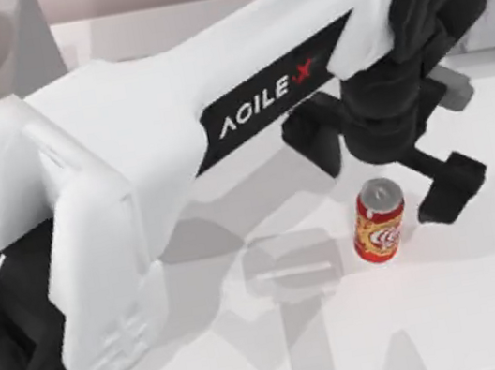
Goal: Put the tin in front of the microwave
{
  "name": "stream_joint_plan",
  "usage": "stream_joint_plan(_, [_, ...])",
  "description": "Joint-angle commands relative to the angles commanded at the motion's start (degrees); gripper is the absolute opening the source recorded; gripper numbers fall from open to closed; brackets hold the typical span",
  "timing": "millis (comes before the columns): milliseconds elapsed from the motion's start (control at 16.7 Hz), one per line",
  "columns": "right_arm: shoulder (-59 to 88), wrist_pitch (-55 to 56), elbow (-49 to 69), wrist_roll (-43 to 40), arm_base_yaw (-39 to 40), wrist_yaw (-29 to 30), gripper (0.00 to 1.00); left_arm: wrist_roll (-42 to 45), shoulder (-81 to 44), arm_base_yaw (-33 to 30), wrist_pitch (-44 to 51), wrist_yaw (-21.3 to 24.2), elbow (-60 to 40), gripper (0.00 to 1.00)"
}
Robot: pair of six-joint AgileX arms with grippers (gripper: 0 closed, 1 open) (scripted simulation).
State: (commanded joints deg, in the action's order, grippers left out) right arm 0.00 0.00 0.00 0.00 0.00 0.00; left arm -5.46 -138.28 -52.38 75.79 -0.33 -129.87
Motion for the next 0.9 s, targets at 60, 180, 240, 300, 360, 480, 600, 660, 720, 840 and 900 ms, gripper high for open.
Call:
stream_joint_plan(60, [0.0, 0.0, 0.0, 0.0, 0.0, 0.0, 1.00, 0.0, -0.2, 0.0, -1.9, 0.0, 1.7, 1.00])
stream_joint_plan(180, [0.0, 0.0, 0.0, 0.0, 0.0, 0.0, 1.00, 0.0, -0.5, 0.0, -5.7, 0.0, 5.1, 1.00])
stream_joint_plan(240, [0.0, 0.0, 0.0, 0.0, 0.0, 0.0, 1.00, 0.0, -0.7, 0.0, -7.3, 0.0, 6.5, 1.00])
stream_joint_plan(300, [0.0, 0.0, 0.0, 0.0, 0.0, 0.0, 1.00, 0.0, -0.8, 0.0, -8.3, 0.0, 7.4, 1.00])
stream_joint_plan(360, [0.0, 0.0, 0.0, 0.0, 0.0, 0.0, 1.00, 0.0, -0.9, -0.1, -8.7, 0.0, 7.8, 1.00])
stream_joint_plan(480, [0.0, 0.0, 0.0, 0.0, 0.0, 0.0, 1.00, 0.0, -0.9, -0.1, -8.7, 0.0, 7.8, 1.00])
stream_joint_plan(600, [0.0, 0.0, 0.0, 0.0, 0.0, 0.0, 1.00, 0.0, -0.9, -0.1, -8.7, 0.0, 7.8, 0.92])
stream_joint_plan(660, [0.0, 0.0, 0.0, 0.0, 0.0, 0.0, 1.00, 0.0, -0.9, -0.1, -8.7, 0.0, 7.8, 0.85])
stream_joint_plan(720, [0.0, 0.0, 0.0, 0.0, 0.0, 0.0, 1.00, 0.0, -0.9, -0.1, -8.7, 0.0, 7.8, 0.77])
stream_joint_plan(840, [0.0, 0.0, 0.0, 0.0, 0.0, 0.0, 1.00, 0.0, -0.9, -0.1, -8.7, 0.0, 7.8, 0.62])
stream_joint_plan(900, [0.0, 0.0, 0.0, 0.0, 0.0, 0.0, 1.00, 0.0, -0.9, -0.1, -8.7, 0.0, 7.8, 0.55])
